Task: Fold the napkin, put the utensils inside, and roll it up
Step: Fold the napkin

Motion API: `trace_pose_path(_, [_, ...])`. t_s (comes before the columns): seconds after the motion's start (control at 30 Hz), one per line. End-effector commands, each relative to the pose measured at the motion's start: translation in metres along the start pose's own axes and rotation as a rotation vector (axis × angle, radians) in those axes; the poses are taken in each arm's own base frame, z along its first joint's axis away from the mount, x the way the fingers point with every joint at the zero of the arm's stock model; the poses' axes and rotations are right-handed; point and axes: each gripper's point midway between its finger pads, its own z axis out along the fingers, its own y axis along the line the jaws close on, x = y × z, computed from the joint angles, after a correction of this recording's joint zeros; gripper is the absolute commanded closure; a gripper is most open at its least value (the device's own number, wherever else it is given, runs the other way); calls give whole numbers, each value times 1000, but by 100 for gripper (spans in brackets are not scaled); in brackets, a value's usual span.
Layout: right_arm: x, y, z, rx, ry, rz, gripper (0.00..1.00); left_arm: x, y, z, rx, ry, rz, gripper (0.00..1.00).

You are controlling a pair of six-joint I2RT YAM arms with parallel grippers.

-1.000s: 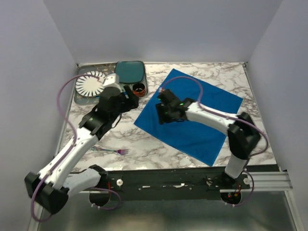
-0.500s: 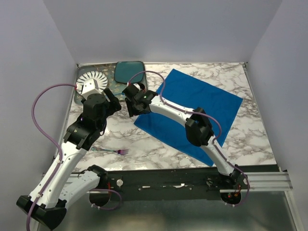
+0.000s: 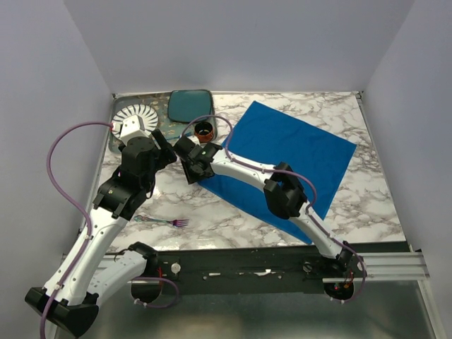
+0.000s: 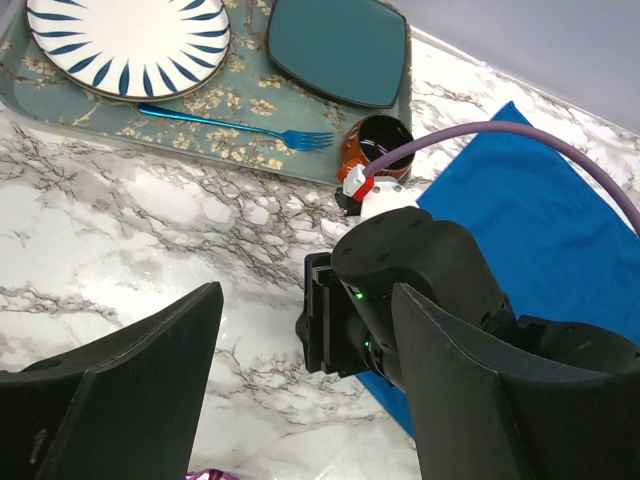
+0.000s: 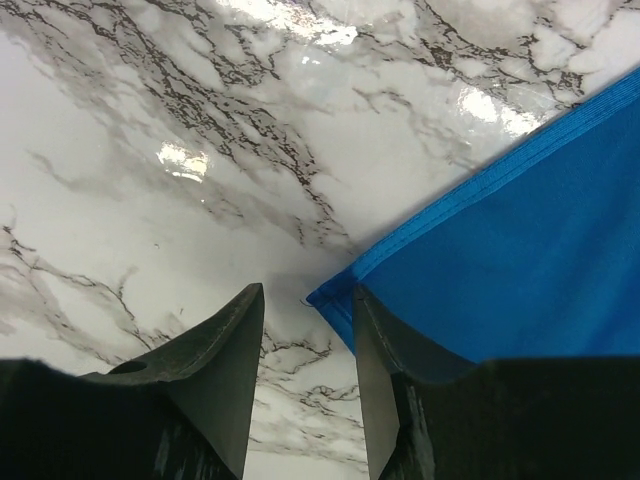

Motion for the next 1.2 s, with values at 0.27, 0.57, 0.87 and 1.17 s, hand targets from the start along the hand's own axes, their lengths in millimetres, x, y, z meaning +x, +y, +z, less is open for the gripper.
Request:
trace_pose_path(0.27, [32, -27, 32, 153, 58, -25, 55, 2, 7, -1, -15, 4, 14, 23])
trace_pose_path(0.57, [26, -25, 19, 129, 43, -48, 96, 5, 6, -1, -9, 12, 14, 23])
trace_pose_path(0.87, [-28, -55, -118, -43, -139, 82, 99, 27, -17, 13, 103, 85, 29, 23])
trace_pose_path(1.17, [6, -227, -123, -6, -108, 230, 99, 78, -72, 41, 313, 297, 37, 30])
